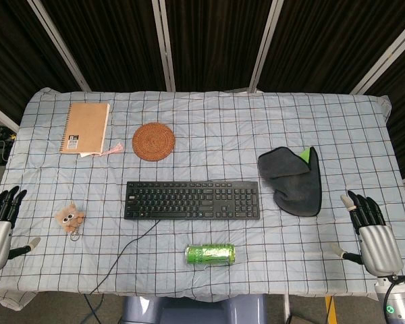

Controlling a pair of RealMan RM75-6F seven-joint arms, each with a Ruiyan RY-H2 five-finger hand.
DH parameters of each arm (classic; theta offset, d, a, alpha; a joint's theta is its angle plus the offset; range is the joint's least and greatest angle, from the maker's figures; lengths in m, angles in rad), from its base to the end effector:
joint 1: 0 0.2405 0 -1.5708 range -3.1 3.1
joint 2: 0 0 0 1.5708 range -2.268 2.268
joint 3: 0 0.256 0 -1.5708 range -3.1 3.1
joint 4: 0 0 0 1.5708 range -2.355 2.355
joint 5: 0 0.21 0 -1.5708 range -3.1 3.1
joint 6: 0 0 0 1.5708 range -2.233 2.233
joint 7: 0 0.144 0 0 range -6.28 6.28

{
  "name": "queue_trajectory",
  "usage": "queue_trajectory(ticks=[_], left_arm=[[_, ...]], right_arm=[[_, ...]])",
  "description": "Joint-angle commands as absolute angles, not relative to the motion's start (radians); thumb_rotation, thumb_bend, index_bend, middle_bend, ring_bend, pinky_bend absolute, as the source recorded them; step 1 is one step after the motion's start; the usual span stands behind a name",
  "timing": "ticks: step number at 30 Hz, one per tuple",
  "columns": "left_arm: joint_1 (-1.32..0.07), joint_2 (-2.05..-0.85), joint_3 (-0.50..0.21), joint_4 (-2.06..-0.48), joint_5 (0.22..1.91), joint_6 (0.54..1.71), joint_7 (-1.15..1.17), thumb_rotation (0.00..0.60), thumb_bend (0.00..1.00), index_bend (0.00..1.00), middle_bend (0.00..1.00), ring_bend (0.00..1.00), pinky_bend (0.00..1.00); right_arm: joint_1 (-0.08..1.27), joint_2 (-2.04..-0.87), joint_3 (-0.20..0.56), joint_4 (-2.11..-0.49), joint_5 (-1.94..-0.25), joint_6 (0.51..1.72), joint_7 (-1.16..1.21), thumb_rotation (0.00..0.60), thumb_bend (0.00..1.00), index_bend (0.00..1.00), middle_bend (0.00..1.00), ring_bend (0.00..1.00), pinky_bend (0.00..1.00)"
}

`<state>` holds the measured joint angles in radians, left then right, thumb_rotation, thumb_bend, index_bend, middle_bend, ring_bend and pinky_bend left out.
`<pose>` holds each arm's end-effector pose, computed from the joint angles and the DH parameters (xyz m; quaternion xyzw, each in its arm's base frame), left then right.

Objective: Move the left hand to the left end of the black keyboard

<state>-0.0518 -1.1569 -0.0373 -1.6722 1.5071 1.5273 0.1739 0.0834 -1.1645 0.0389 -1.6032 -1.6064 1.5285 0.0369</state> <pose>-0.2991 0.1672 0.1455 -0.6001 -0.3657 -0.3658 0.6102 -0.2933 -0.1771 0.1439 0.6048 -0.3776 0.4379 0.5476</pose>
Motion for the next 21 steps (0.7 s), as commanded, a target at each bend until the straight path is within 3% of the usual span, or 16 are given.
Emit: queue_trajectory(ticks=[1,21], left_arm=[[-0.052,-1.156,-0.037,-1.673,1.506,1.526,0.173,0.600,0.05,0.00,0.00,0.00,0.00],[-0.052,-1.153,-0.030,-1.676,1.506,1.518,0.168,0.600,0.06,0.00,0.00,0.00,0.00]], right_arm=[[0.083,-1.164,0.038,-1.603,-1.606,1.529,0.036,0.600,0.07,0.02,0.00,0.00,0.00],[0.081,-1.158,0.037,-1.616,-1.593,1.521,0.036,0.600,0.07,0.02,0.00,0.00,0.00]])
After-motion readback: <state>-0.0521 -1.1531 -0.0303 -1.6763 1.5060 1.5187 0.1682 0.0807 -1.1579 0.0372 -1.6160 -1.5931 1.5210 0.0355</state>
